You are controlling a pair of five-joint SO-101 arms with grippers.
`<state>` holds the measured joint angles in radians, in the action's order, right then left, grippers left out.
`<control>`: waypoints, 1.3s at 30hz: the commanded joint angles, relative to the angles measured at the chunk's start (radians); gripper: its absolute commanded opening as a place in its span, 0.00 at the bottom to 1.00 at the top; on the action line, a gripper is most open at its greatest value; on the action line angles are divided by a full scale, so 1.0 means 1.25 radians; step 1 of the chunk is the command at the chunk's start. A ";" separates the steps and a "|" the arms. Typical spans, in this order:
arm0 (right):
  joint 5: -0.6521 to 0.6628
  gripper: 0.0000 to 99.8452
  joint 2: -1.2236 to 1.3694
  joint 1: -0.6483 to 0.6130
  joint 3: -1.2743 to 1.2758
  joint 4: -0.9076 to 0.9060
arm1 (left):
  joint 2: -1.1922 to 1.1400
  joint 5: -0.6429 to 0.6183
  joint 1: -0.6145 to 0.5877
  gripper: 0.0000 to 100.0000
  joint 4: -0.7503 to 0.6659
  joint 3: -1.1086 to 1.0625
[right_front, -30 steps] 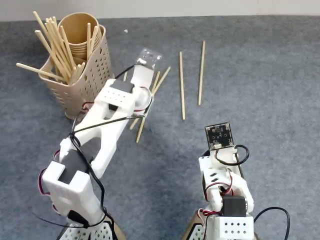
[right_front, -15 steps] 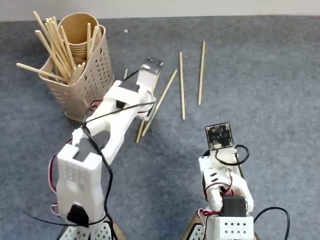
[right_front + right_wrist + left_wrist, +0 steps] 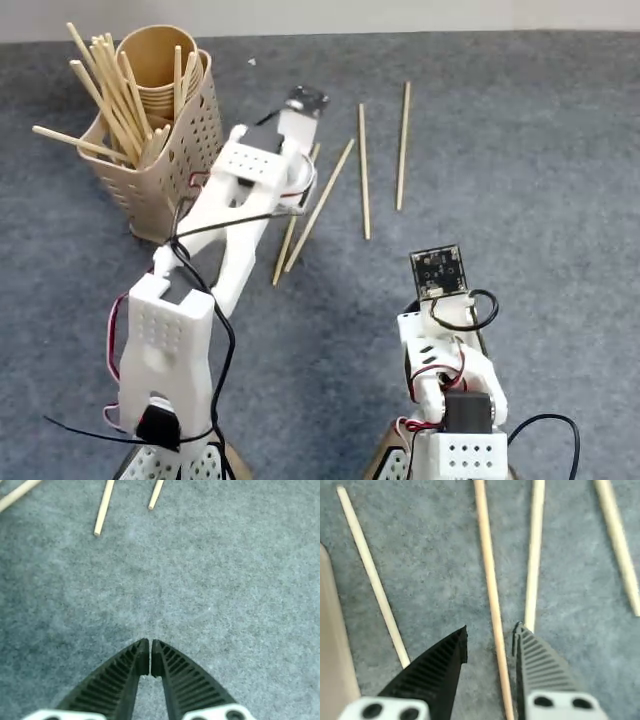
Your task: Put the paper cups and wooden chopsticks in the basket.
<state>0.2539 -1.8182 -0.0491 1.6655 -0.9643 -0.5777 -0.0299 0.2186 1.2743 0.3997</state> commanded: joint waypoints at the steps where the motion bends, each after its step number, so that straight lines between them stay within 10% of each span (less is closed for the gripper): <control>1: 0.006 0.03 -0.012 -0.007 0.100 0.010 | 0.015 -0.011 0.009 0.19 0.034 0.053; 19: 0.006 0.03 -0.012 -0.007 0.100 0.010 | -0.122 0.032 0.024 0.22 0.033 0.082; 25: 0.006 0.03 -0.012 -0.007 0.100 0.010 | -0.122 0.099 0.019 0.00 0.007 0.087; 32: 0.006 0.03 -0.012 -0.007 0.100 0.010 | -0.109 0.107 0.017 0.00 0.016 0.095; 39: 0.006 0.03 -0.012 -0.007 0.100 0.010 | 0.015 0.147 0.051 0.00 0.217 0.376</control>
<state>0.2539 -1.8182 -0.0491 1.6655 -0.9643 -0.6897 0.1235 0.2539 1.4415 0.6743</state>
